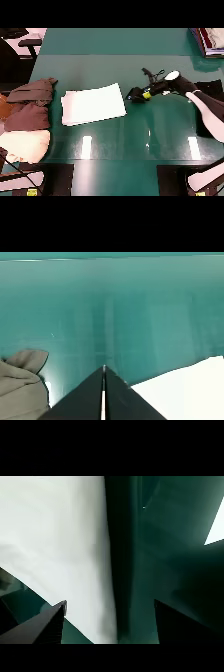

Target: Fold the shirts.

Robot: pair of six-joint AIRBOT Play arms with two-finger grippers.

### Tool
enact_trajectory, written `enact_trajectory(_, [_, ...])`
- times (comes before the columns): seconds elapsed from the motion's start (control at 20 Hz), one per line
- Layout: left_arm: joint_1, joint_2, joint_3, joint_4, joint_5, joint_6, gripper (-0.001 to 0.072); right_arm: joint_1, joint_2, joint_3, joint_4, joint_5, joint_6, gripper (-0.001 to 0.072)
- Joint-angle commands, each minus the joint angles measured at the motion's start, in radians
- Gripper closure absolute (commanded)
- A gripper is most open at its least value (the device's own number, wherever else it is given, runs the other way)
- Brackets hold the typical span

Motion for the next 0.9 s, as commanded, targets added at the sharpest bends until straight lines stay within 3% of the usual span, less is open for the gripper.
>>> enact_trajectory(0.0, [0.001,-0.002,-0.003,-0.007,-0.002,0.001,0.0680,0.089,-0.136,0.112,0.100,-0.002,0.006,0.0077])
enact_trajectory(0.1, [0.000,-0.002,-0.003,-0.007,-0.009,0.001,0.0679,0.141,-0.215,0.196,0.131,0.013,0.033,0.0086])
enact_trajectory(0.15, [0.000,-0.002,-0.003,-0.008,-0.013,0.001,0.0680,0.160,-0.246,0.233,0.137,0.027,0.034,0.0165])
enact_trajectory(0.3, [0.000,-0.002,-0.003,-0.042,-0.019,0.002,0.0681,0.194,-0.280,0.309,0.134,0.019,0.031,0.0617])
enact_trajectory(0.35, [-0.003,-0.002,-0.003,-0.056,-0.014,0.001,0.0681,0.194,-0.279,0.331,0.129,0.014,0.028,0.0697])
enact_trajectory(0.6, [-0.115,-0.002,-0.003,-0.054,0.000,0.007,0.0680,0.080,-0.182,0.389,0.064,-0.043,0.030,0.0697])
enact_trajectory(0.85, [-0.246,-0.002,-0.003,-0.054,0.063,0.009,0.0680,-0.251,0.023,0.388,-0.086,-0.061,0.090,0.0696])
